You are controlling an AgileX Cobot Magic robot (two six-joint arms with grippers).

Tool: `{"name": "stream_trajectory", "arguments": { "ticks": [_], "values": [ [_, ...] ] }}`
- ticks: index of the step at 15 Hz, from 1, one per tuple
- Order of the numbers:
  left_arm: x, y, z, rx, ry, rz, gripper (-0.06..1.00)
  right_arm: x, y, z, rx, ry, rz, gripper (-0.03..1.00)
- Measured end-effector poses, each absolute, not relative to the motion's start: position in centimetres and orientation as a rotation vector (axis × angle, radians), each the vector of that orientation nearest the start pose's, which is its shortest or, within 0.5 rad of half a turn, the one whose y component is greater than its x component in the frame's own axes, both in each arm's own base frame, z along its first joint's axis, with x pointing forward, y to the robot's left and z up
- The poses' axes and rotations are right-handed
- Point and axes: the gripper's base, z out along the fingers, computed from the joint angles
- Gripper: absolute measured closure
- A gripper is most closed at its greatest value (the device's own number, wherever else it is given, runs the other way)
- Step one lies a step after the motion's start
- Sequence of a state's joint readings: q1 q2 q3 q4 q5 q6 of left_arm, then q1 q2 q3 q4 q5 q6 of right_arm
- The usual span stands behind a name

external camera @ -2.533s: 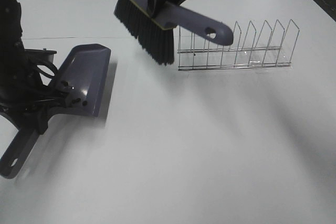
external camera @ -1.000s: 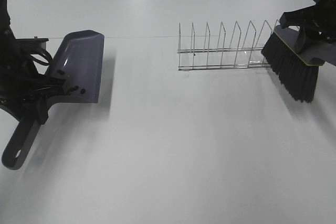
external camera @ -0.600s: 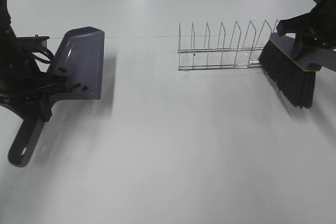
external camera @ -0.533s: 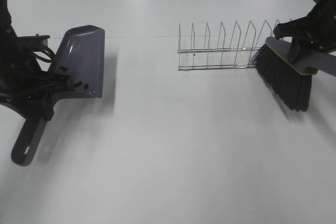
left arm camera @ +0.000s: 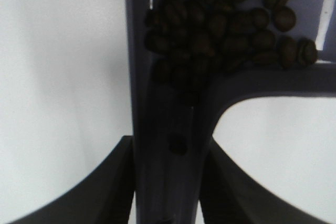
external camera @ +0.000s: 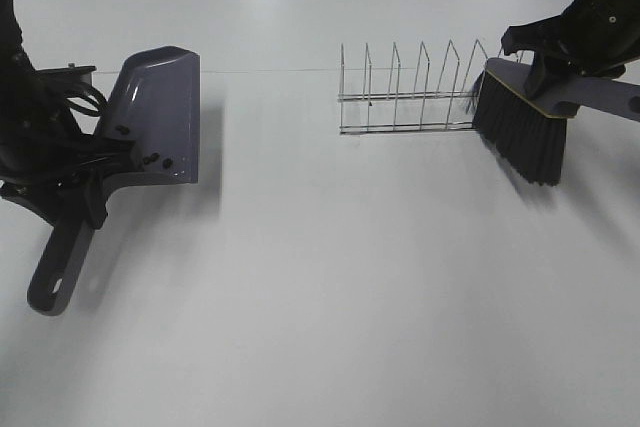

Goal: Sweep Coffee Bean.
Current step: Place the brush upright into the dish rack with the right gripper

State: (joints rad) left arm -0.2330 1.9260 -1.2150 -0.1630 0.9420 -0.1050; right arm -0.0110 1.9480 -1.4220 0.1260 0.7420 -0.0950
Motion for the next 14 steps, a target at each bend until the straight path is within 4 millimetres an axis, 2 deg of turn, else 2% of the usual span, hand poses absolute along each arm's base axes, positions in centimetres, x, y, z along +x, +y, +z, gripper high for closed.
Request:
{"name": "stream_trajectory", "arguments": {
  "ticks": [3, 6, 11, 14],
  "values": [
    [34.0, -9.3, 15.6, 0.047, 3.15, -0.212, 0.62, 43.0, 0.3, 19.2, -0.005, 2.729, 0.113, 0.66],
    [34.0, -9.3, 15.6, 0.047, 3.15, -0.212, 0.62, 44.0, 0.2, 19.6, 0.047, 2.653, 0.114, 0.66],
    [34.0, -9.4, 15.6, 0.04, 3.149, -0.221, 0.62, 44.5, 0.2, 19.7, 0.066, 2.6, 0.111, 0.66],
    [34.1, -9.4, 15.6, 0.031, 3.136, -0.233, 0.62, 44.9, 0.1, 18.3, 0.059, 2.615, 0.106, 0.66]
  ]
}}
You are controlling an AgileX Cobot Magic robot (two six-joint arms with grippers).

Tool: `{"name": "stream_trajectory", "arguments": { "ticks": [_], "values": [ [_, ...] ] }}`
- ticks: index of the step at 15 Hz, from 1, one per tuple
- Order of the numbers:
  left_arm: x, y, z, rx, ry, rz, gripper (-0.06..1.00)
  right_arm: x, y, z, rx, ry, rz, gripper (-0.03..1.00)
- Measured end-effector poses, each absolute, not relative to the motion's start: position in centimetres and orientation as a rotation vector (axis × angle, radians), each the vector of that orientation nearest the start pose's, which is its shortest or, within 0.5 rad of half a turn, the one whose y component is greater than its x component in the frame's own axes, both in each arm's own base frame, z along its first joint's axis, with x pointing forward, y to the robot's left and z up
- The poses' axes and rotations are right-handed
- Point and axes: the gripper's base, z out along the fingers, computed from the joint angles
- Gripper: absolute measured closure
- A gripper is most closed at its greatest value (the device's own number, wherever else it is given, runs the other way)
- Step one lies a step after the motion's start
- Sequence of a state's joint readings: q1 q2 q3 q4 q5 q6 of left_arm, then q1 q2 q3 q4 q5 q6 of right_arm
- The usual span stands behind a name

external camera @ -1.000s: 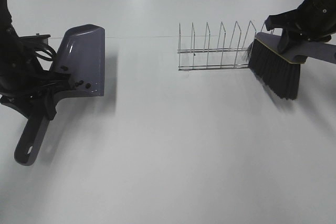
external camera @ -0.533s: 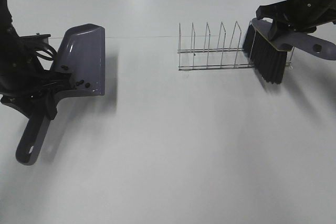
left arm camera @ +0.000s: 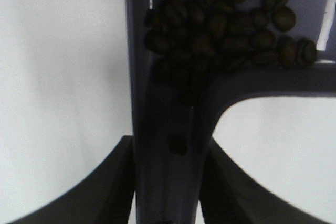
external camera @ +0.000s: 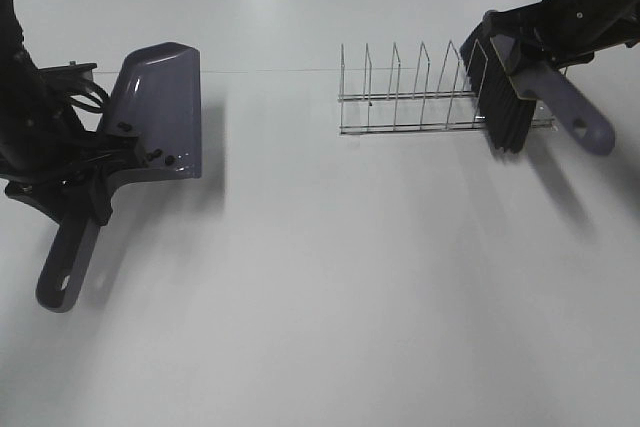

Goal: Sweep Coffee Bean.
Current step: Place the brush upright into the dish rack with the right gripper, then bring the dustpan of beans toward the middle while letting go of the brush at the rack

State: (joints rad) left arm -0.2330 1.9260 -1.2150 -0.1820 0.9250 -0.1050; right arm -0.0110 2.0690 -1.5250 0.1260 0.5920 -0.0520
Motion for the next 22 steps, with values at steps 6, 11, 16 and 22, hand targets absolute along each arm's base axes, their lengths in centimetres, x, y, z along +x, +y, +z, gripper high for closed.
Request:
{"name": "stream_trajectory", "arguments": {
  "ticks": [6, 11, 16, 22],
  "values": [
    [34.1, -9.5, 15.6, 0.022, 3.131, -0.244, 0.62, 44.7, 0.2, 17.4, -0.005, 2.671, 0.097, 0.66],
    [34.1, -9.5, 15.6, 0.023, 3.135, -0.244, 0.62, 44.2, 0.2, 17.4, -0.082, 2.715, 0.089, 0.65],
    [33.8, -9.6, 15.6, 0.016, 3.168, -0.256, 0.62, 44.0, 0.2, 19.3, -0.102, 2.668, 0.08, 0.25],
    [33.7, -10.4, 15.8, -0.022, 3.161, -0.407, 0.62, 42.4, 0.1, 26.1, -0.123, 2.518, 0.042, 0.24]
  ]
}}
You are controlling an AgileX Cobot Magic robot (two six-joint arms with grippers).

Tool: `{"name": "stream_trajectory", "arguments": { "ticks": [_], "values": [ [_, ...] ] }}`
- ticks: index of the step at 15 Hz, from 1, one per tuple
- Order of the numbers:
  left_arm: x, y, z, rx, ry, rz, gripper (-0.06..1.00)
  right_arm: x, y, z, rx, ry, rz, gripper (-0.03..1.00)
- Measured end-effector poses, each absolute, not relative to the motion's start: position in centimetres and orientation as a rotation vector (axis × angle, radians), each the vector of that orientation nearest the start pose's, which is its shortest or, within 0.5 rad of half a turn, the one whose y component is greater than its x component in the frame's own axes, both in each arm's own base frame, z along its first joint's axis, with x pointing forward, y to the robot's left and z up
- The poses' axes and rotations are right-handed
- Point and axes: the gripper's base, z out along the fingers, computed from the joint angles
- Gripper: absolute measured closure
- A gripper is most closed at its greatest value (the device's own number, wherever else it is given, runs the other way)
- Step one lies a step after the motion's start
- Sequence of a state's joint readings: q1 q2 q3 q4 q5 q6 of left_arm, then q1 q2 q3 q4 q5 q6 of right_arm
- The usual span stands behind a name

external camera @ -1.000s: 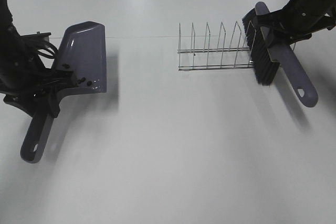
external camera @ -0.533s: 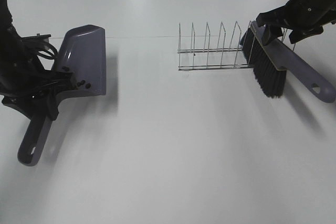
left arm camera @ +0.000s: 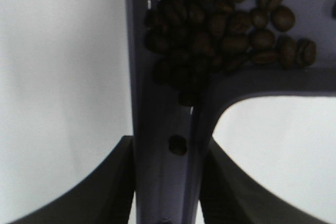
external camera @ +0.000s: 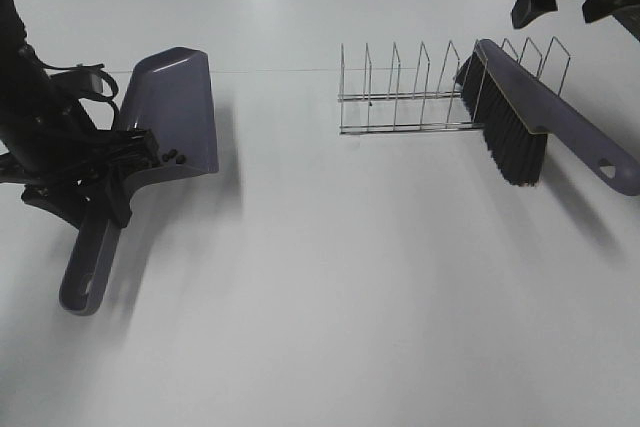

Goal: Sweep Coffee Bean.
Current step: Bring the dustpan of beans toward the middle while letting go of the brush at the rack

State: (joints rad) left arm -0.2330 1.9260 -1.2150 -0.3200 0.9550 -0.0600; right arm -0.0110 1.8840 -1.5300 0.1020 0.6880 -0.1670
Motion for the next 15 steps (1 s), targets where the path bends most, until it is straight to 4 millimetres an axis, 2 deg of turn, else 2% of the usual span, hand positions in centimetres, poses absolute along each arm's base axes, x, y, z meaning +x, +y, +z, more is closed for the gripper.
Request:
{"name": "stream_trajectory", "arguments": {
  "ticks": [2, 4, 5, 6, 9, 11, 15],
  "values": [
    [33.8, -10.6, 15.6, -0.03, 3.154, -0.436, 0.62, 41.0, 0.0, 29.4, -0.142, 2.451, 0.008, 0.24],
    [33.9, -10.8, 14.5, -0.051, 3.183, -0.451, 0.62, 39.1, 0.0, 32.7, -0.145, 2.397, 0.0, 0.24],
    [33.9, -10.8, 14.2, -0.051, 3.193, -0.449, 0.62, 38.6, 0.0, 33.2, -0.146, 2.389, -0.002, 0.24],
    [34.0, -11.5, 12.4, -0.037, 3.232, -0.435, 0.62, 36.0, 0.0, 35.1, -0.148, 2.355, -0.005, 0.24],
    [34.8, -12.7, 10.8, -0.004, 3.25, -0.43, 0.62, 32.4, 0.1, 35.5, -0.152, 2.355, -0.011, 0.24],
    [35.5, -13.0, 9.9, -0.015, 3.246, -0.436, 0.62, 29.4, 0.1, 34.8, -0.155, 2.373, -0.011, 0.24],
    [36.0, -13.2, 9.8, -0.03, 3.205, -0.445, 0.62, 23.2, 0.1, 33.4, -0.154, 2.373, -0.011, 0.24]
  ]
}}
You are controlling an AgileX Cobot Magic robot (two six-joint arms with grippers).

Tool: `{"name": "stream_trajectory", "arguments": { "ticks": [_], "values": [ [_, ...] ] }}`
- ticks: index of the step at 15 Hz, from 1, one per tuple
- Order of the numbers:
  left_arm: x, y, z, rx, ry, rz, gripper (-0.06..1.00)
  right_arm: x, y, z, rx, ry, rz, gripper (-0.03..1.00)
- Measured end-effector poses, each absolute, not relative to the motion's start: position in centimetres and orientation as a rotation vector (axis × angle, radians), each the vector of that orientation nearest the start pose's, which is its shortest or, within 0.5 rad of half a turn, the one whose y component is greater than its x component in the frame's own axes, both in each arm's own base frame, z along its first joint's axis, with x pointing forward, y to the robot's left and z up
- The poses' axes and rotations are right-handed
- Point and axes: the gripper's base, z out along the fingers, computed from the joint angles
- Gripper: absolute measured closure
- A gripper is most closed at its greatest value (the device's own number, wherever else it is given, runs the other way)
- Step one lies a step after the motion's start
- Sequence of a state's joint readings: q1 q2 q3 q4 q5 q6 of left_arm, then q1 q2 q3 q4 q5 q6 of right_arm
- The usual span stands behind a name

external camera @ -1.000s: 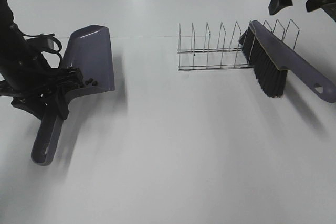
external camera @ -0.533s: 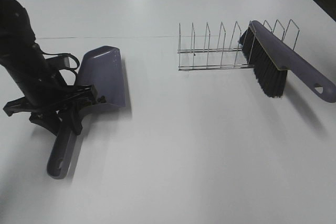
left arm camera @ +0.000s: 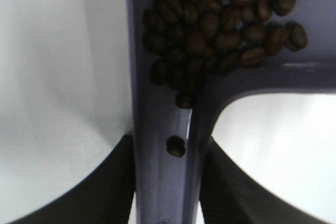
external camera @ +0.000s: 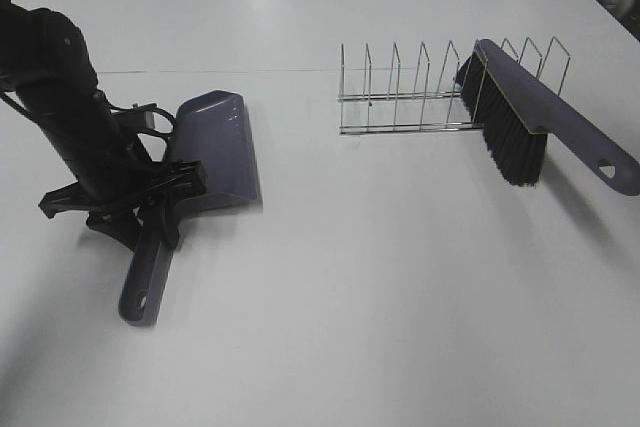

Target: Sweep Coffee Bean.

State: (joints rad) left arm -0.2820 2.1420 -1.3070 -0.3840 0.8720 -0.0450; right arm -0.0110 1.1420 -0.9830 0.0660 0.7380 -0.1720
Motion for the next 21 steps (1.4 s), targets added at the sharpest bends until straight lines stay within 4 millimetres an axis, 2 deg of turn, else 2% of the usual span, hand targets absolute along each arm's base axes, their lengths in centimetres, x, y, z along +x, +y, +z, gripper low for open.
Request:
{"name": "stream_trajectory", "arguments": {
  "ticks": [3, 6, 7, 10, 11, 13, 17, 21],
  "values": [
    [36.2, -13.2, 9.8, -0.002, 3.19, -0.446, 0.62, 20.1, 0.2, 32.6, -0.153, 2.352, -0.013, 0.24],
    [36.3, -13.2, 9.8, 0.002, 3.179, -0.444, 0.62, 18.1, 0.2, 32.4, -0.152, 2.329, -0.015, 0.24],
    [36.3, -13.2, 9.8, 0.004, 3.176, -0.444, 0.57, 17.3, 0.2, 32.5, -0.152, 2.309, -0.017, 0.24],
    [36.5, -13.2, 10.1, 0.032, 3.156, -0.451, 0.25, 15.1, 0.3, 32.4, -0.152, 2.287, -0.017, 0.24],
    [36.5, -13.2, 10.3, 0.039, 3.152, -0.446, 0.18, 14.5, 0.3, 32.2, -0.154, 2.298, -0.015, 0.24],
    [36.5, -12.9, 11.0, 0.083, 3.135, -0.406, 0.15, 12.9, 0.3, 31.6, -0.157, 2.311, -0.012, 0.24],
    [37.1, -9.8, 16.4, 0.1, 2.989, -0.362, 0.14, 8.7, 0.4, 29.6, -0.166, 2.343, 0.002, 0.24],
    [36.8, -4.3, 20.6, 0.053, 2.924, -0.289, 0.14, 5.5, 0.5, 27.9, -0.166, 2.38, 0.012, 0.24]
  ]
}}
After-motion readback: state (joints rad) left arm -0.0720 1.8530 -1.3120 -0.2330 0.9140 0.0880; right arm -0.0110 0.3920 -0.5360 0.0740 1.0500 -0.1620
